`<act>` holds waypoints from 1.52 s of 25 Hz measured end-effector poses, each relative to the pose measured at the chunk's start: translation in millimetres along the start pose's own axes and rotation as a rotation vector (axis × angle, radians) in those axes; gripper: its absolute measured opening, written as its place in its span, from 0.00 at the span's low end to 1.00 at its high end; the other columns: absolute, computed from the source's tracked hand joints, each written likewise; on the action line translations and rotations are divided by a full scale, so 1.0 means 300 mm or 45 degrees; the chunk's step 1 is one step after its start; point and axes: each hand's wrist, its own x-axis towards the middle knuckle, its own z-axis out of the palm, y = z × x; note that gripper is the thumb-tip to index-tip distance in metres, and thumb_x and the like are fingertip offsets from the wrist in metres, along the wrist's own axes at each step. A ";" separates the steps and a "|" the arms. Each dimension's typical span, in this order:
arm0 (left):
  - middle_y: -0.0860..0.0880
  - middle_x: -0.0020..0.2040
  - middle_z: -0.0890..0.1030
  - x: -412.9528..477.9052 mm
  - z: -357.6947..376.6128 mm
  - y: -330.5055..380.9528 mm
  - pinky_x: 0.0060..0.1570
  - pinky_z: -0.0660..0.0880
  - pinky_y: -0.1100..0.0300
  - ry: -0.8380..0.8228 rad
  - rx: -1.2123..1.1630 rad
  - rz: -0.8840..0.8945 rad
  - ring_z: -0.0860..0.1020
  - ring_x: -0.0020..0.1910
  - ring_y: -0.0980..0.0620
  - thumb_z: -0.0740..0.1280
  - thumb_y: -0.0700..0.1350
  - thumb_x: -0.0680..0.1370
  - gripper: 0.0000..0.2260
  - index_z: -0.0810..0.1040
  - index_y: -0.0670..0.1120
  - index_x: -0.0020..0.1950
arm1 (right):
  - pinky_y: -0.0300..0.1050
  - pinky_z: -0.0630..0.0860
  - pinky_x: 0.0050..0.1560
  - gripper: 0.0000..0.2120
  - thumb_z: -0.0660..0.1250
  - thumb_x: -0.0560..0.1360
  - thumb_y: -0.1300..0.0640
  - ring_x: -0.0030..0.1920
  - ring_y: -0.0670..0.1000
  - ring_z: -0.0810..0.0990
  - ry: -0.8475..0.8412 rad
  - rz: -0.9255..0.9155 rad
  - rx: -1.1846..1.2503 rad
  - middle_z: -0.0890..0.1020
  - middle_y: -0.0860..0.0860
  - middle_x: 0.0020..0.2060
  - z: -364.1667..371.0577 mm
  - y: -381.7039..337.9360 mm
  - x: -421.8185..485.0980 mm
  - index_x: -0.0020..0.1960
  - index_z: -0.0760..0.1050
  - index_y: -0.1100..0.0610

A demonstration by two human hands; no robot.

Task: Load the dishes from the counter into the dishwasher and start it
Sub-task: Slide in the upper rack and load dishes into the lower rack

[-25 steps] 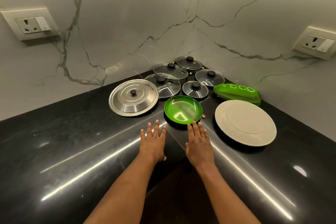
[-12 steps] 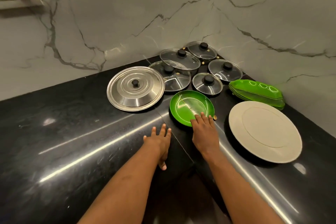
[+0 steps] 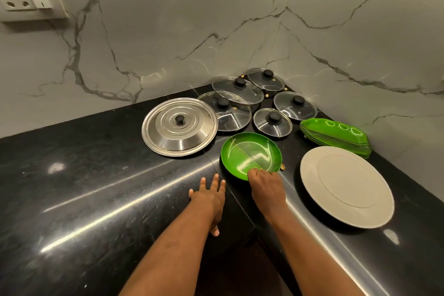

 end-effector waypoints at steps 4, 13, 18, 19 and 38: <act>0.50 0.78 0.31 -0.008 -0.002 -0.012 0.71 0.53 0.30 0.082 -0.029 0.025 0.37 0.78 0.37 0.82 0.48 0.65 0.63 0.33 0.48 0.79 | 0.45 0.72 0.28 0.09 0.57 0.67 0.66 0.32 0.53 0.80 0.067 -0.022 0.020 0.79 0.51 0.31 -0.002 -0.028 -0.084 0.35 0.72 0.55; 0.42 0.80 0.40 -0.191 0.166 -0.019 0.76 0.49 0.41 0.591 -0.064 -0.001 0.45 0.79 0.39 0.70 0.52 0.77 0.45 0.42 0.42 0.80 | 0.46 0.74 0.33 0.11 0.55 0.69 0.65 0.35 0.54 0.81 0.214 0.118 -0.001 0.81 0.53 0.33 -0.127 -0.122 -0.322 0.35 0.73 0.55; 0.43 0.79 0.34 -0.310 0.354 0.001 0.76 0.42 0.41 0.715 -0.060 -0.001 0.36 0.78 0.40 0.58 0.58 0.82 0.39 0.36 0.43 0.80 | 0.47 0.75 0.35 0.12 0.54 0.71 0.66 0.35 0.54 0.81 0.268 0.145 0.013 0.81 0.53 0.33 -0.200 -0.195 -0.453 0.35 0.73 0.55; 0.43 0.79 0.33 -0.329 0.378 -0.004 0.76 0.41 0.41 0.724 -0.052 0.010 0.35 0.78 0.40 0.57 0.59 0.82 0.39 0.36 0.43 0.79 | 0.46 0.75 0.34 0.12 0.54 0.71 0.65 0.34 0.54 0.81 0.285 0.164 0.022 0.80 0.52 0.32 -0.218 -0.214 -0.479 0.35 0.73 0.55; 0.44 0.79 0.34 -0.852 0.925 -0.156 0.75 0.38 0.41 0.737 0.093 0.226 0.36 0.78 0.40 0.61 0.47 0.80 0.39 0.36 0.43 0.79 | 0.47 0.78 0.40 0.10 0.56 0.68 0.64 0.37 0.55 0.83 0.264 0.417 -0.119 0.83 0.54 0.36 -0.516 -0.846 -1.137 0.38 0.76 0.57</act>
